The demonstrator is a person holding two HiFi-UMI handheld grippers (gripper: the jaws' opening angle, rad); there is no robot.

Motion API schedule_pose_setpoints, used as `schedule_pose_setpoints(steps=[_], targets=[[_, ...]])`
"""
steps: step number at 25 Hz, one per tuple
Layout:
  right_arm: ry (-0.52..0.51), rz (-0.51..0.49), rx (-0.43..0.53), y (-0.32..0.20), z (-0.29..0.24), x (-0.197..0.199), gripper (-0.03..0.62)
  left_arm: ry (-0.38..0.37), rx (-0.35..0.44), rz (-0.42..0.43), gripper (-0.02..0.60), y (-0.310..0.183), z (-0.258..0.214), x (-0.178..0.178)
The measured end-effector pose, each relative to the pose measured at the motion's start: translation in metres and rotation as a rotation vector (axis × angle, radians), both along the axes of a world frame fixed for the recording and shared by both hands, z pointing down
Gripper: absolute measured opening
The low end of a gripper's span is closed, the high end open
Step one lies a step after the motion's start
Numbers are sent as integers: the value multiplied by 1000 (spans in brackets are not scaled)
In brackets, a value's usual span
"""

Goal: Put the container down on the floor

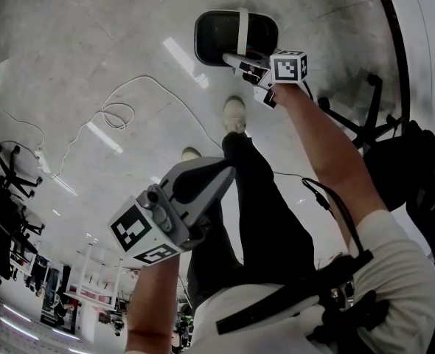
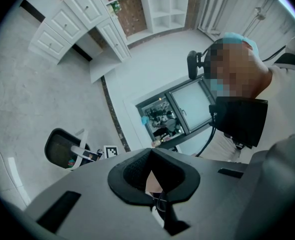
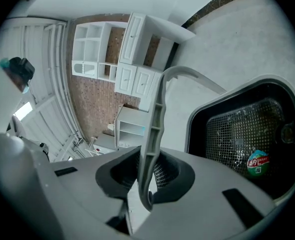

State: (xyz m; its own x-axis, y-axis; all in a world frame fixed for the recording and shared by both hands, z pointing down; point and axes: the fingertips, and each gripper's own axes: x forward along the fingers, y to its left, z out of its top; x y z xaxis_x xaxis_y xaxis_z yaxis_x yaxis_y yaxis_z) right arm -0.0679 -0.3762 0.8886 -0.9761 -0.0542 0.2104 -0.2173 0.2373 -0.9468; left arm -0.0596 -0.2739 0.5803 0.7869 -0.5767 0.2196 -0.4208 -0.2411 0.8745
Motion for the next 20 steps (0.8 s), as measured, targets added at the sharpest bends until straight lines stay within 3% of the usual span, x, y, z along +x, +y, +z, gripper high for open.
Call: schedule_pose_setpoints(steps=[10,13,20], targets=[[-9,-10,-3,-1,0,-3,46,4,-1,9,9,-1,0,0],[-15,-9,-15,-1,0,-1,101,9,-1,13,9,-2,0,0],[1,-22,-25,2,-1,10,150,10,0,22,9,0,0,2]])
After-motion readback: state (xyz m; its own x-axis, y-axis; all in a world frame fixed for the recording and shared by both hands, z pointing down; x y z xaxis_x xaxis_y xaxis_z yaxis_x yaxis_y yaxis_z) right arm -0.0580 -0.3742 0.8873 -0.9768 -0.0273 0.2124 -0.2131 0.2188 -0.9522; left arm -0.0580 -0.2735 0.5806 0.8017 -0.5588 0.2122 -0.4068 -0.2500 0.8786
